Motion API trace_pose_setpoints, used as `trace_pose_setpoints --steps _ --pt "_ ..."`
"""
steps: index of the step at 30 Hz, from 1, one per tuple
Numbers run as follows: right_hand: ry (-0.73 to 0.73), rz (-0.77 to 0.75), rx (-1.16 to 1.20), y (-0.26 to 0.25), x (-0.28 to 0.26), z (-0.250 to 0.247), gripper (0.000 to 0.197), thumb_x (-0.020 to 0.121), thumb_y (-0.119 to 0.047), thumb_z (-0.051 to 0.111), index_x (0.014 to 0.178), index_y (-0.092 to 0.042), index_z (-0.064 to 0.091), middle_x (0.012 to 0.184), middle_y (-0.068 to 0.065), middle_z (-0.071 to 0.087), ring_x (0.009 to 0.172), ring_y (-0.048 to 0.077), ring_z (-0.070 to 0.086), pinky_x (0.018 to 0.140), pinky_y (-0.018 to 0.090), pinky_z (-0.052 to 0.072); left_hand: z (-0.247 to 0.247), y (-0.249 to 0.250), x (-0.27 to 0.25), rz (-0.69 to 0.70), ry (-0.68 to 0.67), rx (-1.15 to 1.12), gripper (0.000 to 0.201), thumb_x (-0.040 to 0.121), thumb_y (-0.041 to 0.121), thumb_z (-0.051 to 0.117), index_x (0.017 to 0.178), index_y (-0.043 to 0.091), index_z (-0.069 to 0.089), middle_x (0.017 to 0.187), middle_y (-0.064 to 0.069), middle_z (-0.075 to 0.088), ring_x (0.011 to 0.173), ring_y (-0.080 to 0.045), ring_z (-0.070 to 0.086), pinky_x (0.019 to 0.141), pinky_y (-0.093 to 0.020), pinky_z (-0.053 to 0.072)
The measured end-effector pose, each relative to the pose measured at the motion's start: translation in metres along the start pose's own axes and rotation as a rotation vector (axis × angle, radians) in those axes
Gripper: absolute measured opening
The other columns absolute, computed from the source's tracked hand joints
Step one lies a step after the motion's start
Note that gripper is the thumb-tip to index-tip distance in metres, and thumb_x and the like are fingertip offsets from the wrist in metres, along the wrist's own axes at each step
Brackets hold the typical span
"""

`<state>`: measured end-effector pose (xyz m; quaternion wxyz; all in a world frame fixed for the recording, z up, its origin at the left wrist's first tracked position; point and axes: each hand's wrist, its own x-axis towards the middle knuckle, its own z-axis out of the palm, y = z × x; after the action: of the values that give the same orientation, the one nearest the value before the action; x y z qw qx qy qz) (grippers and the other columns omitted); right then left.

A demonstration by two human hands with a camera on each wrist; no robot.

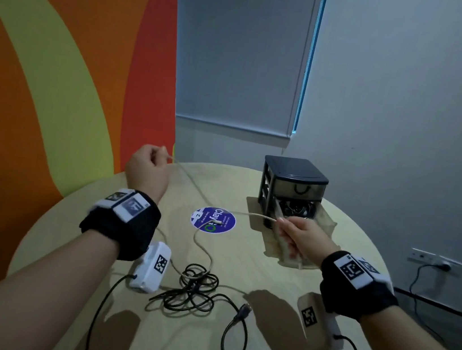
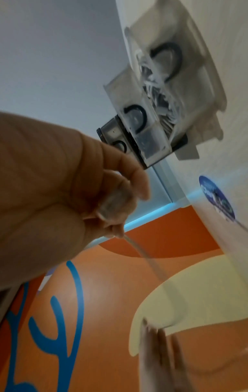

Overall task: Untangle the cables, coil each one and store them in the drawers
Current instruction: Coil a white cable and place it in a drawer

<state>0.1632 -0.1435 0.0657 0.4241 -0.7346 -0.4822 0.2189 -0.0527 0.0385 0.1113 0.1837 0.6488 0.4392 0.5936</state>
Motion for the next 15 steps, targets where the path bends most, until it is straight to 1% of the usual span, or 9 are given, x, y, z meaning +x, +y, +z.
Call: trace_pose_setpoints --steps 2,5,7,9,10,11,12,13,15 --pt "-0.025 -0.002 0.112 -0.009 -0.002 0.003 0.031 0.099 -0.027 0.042 0.075 -0.011 0.052 0.054 -0.002 0.038 0.040 0.008 0.034 0.039 0.021 0.033 0.009 -0.004 -0.006 0.143 -0.119 0.153 0.023 0.089 0.014 0.055 0.106 0.001 0.063 0.108 -0.018 0.060 0.104 -0.032 0.052 0.085 -0.033 0.035" --pt "-0.088 0.011 0.372 -0.029 -0.007 0.012 0.032 0.100 -0.027 0.039 0.073 -0.013 0.046 0.049 -0.007 0.030 0.039 0.007 0.023 0.038 0.019 0.020 0.024 0.004 -0.033 0.346 -0.427 0.168 0.040 0.089 0.033 0.051 0.117 0.006 0.060 0.118 -0.012 0.060 0.112 -0.028 0.052 0.096 -0.034 0.035" --pt "-0.110 0.014 0.520 -0.041 -0.006 0.019 0.033 0.101 -0.028 0.037 0.071 -0.015 0.044 0.052 -0.005 0.026 0.040 0.006 0.021 0.038 0.017 0.019 0.030 0.013 -0.056 0.337 -0.708 0.103 0.043 0.091 0.044 0.047 0.117 0.012 0.059 0.110 -0.005 0.064 0.103 -0.019 0.057 0.093 -0.030 0.040" --pt "-0.107 0.006 0.703 -0.051 -0.004 0.021 0.034 0.102 -0.027 0.034 0.071 -0.016 0.041 0.053 -0.004 0.026 0.039 0.006 0.023 0.036 0.016 0.024 0.035 0.020 -0.075 0.183 -1.056 0.041 0.034 0.097 0.043 0.042 0.104 0.016 0.060 0.086 -0.001 0.069 0.078 -0.014 0.064 0.080 -0.029 0.047" --pt "-0.099 0.010 0.821 -0.056 -0.003 0.022 0.034 0.102 -0.027 0.032 0.071 -0.016 0.040 0.051 -0.004 0.030 0.037 0.006 0.026 0.036 0.017 0.029 0.037 0.020 -0.082 0.087 -1.171 0.000 0.034 0.098 0.041 0.038 0.095 0.016 0.060 0.071 0.001 0.066 0.064 -0.013 0.062 0.071 -0.028 0.048" --pt "-0.083 0.013 0.943 -0.060 -0.002 0.022 0.034 0.102 -0.026 0.030 0.072 -0.015 0.040 0.050 -0.003 0.038 0.037 0.007 0.032 0.038 0.018 0.034 0.038 0.019 -0.088 0.010 -1.218 -0.041 0.037 0.099 0.040 0.035 0.086 0.015 0.060 0.061 0.001 0.061 0.053 -0.012 0.058 0.063 -0.027 0.046" --pt "-0.056 0.003 1.050 -0.064 -0.003 0.021 0.033 0.103 -0.024 0.029 0.073 -0.014 0.041 0.051 -0.002 0.048 0.037 0.008 0.038 0.041 0.019 0.040 0.040 0.017 -0.093 -0.037 -1.206 -0.052 0.040 0.100 0.039 0.035 0.079 0.015 0.059 0.057 0.001 0.054 0.048 -0.012 0.052 0.057 -0.027 0.045" --pt "-0.019 -0.021 1.134 -0.066 -0.003 0.020 0.032 0.103 -0.021 0.028 0.075 -0.012 0.042 0.057 0.001 0.058 0.039 0.009 0.046 0.044 0.020 0.046 0.043 0.013 -0.096 -0.042 -1.159 -0.021 0.041 0.099 0.040 0.036 0.074 0.017 0.059 0.058 0.001 0.050 0.049 -0.013 0.050 0.056 -0.028 0.045" --pt "0.038 -0.092 1.235 -0.068 -0.003 0.020 0.030 0.103 -0.016 0.024 0.081 -0.010 0.043 0.079 0.008 0.069 0.052 0.012 0.062 0.054 0.026 0.056 0.047 0.006 -0.100 0.089 -1.102 0.191 0.038 0.097 0.044 0.038 0.072 0.022 0.057 0.066 0.002 0.053 0.066 -0.018 0.054 0.072 -0.034 0.048"
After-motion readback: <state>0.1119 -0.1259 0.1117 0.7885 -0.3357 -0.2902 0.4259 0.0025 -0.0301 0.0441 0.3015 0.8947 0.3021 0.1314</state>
